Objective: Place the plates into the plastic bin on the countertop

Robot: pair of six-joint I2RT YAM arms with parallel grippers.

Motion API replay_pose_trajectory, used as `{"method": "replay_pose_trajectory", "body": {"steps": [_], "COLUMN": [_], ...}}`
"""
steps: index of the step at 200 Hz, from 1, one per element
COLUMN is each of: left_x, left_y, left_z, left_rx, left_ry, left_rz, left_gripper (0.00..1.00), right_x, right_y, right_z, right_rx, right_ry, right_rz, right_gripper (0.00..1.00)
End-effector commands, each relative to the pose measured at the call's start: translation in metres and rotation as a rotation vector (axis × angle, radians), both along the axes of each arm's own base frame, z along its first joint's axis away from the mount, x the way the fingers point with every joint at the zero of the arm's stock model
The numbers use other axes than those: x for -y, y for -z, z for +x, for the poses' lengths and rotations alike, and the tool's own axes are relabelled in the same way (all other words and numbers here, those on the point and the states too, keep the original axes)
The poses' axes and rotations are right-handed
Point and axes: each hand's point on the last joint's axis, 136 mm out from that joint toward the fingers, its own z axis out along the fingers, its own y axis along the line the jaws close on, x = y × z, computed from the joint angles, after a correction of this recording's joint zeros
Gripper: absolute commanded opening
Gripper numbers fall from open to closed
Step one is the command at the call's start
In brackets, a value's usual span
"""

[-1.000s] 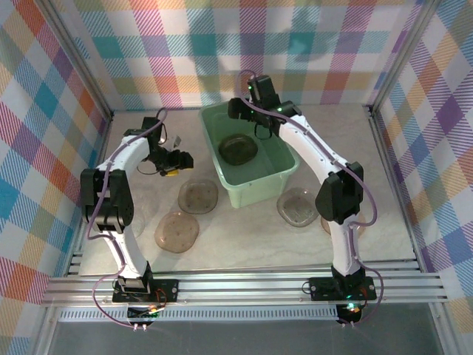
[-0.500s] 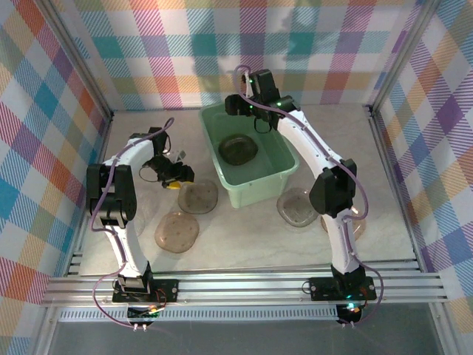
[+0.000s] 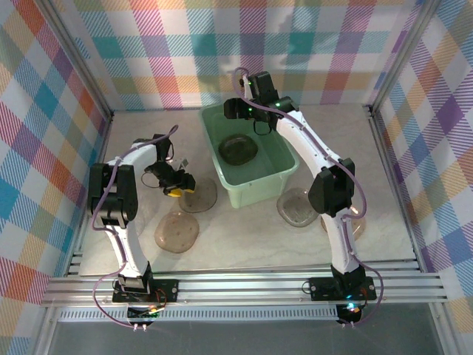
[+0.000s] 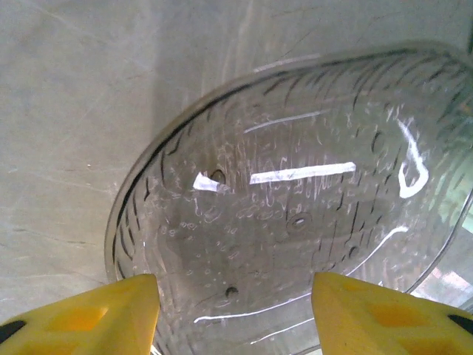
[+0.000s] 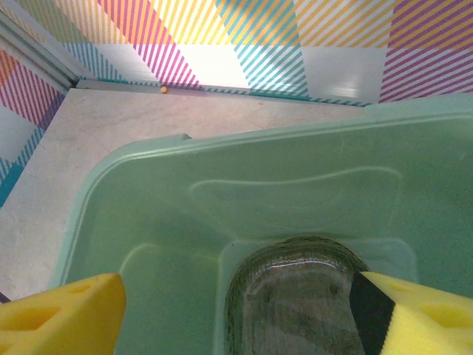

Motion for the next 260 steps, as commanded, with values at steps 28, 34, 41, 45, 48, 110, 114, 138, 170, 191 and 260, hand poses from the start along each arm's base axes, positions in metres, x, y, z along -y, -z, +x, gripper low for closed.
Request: {"method": "replay_pose_trajectory", "body": {"steps": [28, 34, 41, 45, 48, 110, 114, 138, 170, 191, 260], "left_x": [-0.009, -0.01, -0.012, -0.013, -0.013, -0.022, -0.021, -0.02, -0.019, -0.016, -0.01], "left_y": [-0.027, -0.029, -0.031, -0.031, -0.031, -0.002, -0.002, 0.004, 0.012, 0.015, 0.027], "left_z": [0.003, 0.003, 0.005, 0.005, 0.005, -0.002, -0.001, 0.001, 0.0, 0.0, -0.003], "left_rx": [0.089, 0.096, 0.107, 0.11, 0.111, 0.029, 0.033, 0.03, 0.016, 0.015, 0.009], "left_ry": [-0.006, -0.012, -0.019, -0.022, -0.022, -0.031, -0.033, -0.04, -0.038, -0.041, -0.027], "left_rz": [0.027, 0.025, 0.024, 0.027, 0.03, 0.061, 0.059, 0.054, 0.056, 0.044, 0.047], "left_gripper": [0.59, 0.59, 0.59, 0.59, 0.59, 0.58, 0.58, 0.58, 0.57, 0.56, 0.4], "right_x": [-0.005, -0.005, -0.005, -0.005, -0.005, -0.005, -0.004, -0.004, -0.005, -0.005, -0.003], "right_y": [-0.001, -0.001, 0.0, 0.0, 0.0, 0.0, 0.0, 0.001, 0.001, 0.001, 0.0], "right_z": [-0.005, -0.005, -0.006, -0.006, -0.006, -0.012, -0.013, -0.016, -0.018, -0.021, -0.03], "right_rx": [-0.018, -0.019, -0.022, -0.024, -0.024, -0.042, -0.043, -0.049, -0.063, -0.068, -0.074], "right_ry": [-0.032, -0.035, -0.034, -0.034, -0.035, -0.045, -0.044, -0.042, -0.042, -0.045, -0.034], "right_rz": [0.028, 0.028, 0.029, 0.03, 0.031, 0.037, 0.038, 0.045, 0.058, 0.061, 0.091], "right_gripper": [0.79, 0.79, 0.79, 0.79, 0.79, 0.76, 0.76, 0.75, 0.73, 0.71, 0.68]}}
